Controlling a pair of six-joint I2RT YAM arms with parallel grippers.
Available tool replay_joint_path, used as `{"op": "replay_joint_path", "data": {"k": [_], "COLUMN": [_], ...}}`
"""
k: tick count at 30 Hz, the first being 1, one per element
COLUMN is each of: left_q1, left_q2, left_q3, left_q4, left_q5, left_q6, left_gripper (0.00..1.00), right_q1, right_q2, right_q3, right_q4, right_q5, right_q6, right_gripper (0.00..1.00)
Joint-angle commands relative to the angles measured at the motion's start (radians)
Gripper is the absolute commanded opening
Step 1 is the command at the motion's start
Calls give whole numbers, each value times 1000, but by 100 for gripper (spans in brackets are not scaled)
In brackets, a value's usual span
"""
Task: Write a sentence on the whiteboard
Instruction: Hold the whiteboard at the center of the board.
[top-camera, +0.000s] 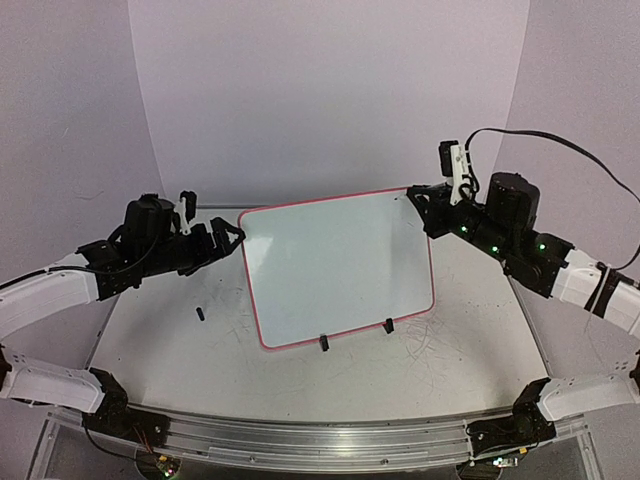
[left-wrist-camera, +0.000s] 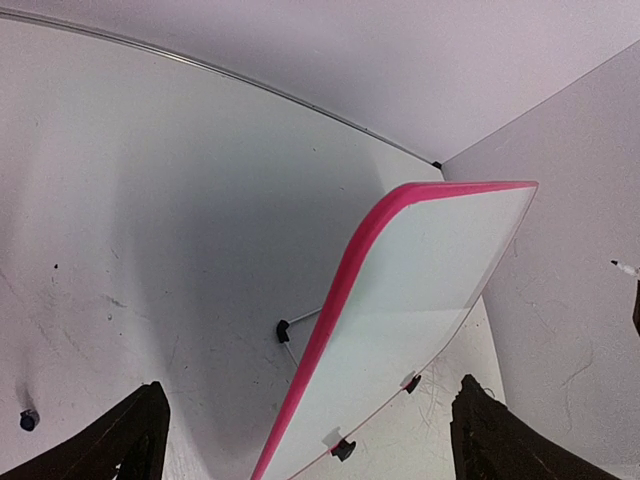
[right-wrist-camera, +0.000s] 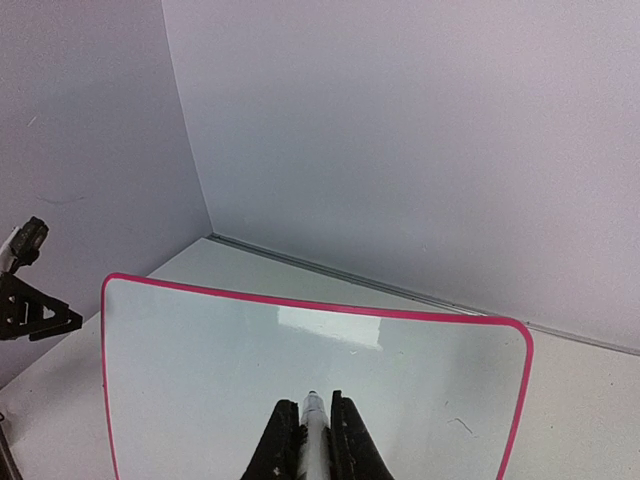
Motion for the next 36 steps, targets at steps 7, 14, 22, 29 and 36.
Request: {"op": "replay_joint_path", "data": {"k": [7, 14, 22, 29, 36], "left_q1": [11, 77, 183, 241, 242], "left_q2": [13, 32, -10, 115, 244], "left_q3": [-133, -171, -284, -285, -289], "left_q4": [306, 366, 555, 717, 900], "left_q5": [-36, 148, 354, 534, 632], "left_q6": [83, 157, 199, 181, 141], "left_gripper": [99, 99, 99, 99, 87], "right_q1": [3, 3, 3, 3, 21], "right_q2": [16, 18, 66, 107, 125], "right_q3": [53, 47, 65, 94, 119], "right_q4": [-30, -35, -35, -37, -39], "right_q5": [38, -81, -147, -196, -217], "right_q6": [-19, -25, -40, -32, -25], "right_gripper": [0, 0, 0, 0, 0]}}
